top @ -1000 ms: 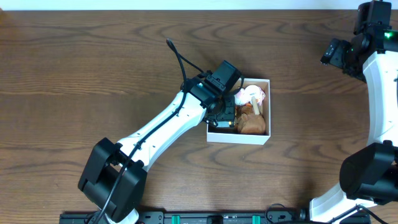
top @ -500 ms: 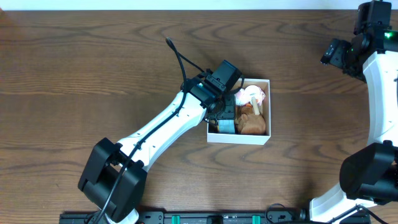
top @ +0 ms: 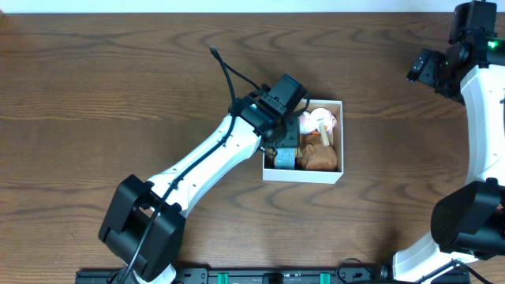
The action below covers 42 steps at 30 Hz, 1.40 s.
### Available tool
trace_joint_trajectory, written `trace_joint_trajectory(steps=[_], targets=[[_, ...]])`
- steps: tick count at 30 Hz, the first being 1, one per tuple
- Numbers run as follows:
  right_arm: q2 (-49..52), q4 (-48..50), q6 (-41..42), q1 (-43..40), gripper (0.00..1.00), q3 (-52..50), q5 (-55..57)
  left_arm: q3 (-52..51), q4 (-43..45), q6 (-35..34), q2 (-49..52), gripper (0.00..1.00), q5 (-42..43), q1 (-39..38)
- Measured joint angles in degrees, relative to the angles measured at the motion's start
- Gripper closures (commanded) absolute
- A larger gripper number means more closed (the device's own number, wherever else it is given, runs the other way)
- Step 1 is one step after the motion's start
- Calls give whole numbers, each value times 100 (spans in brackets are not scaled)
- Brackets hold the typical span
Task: Pack container
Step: 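Lower the truck into the box and open the left gripper, then move the left gripper to the green round toy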
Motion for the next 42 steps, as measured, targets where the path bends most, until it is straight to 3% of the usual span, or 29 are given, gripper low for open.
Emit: trace_joint_trajectory(steps=[6, 13, 16, 22, 42], targets=[[0, 0, 0, 0, 1, 0, 0, 400, 4, 79, -260, 44, -61, 461], [0, 0, 0, 0, 1, 0, 0, 549, -1193, 151, -815, 43, -706, 1003], [0, 0, 0, 0, 1, 0, 0, 542, -1491, 168, -756, 30, -903, 1268], [0, 0, 0, 0, 1, 0, 0, 389, -1480, 166, -385, 13, -1069, 1534], [0, 0, 0, 0, 1, 0, 0, 363, -1329, 1130, 1421, 10, -1023, 1779]])
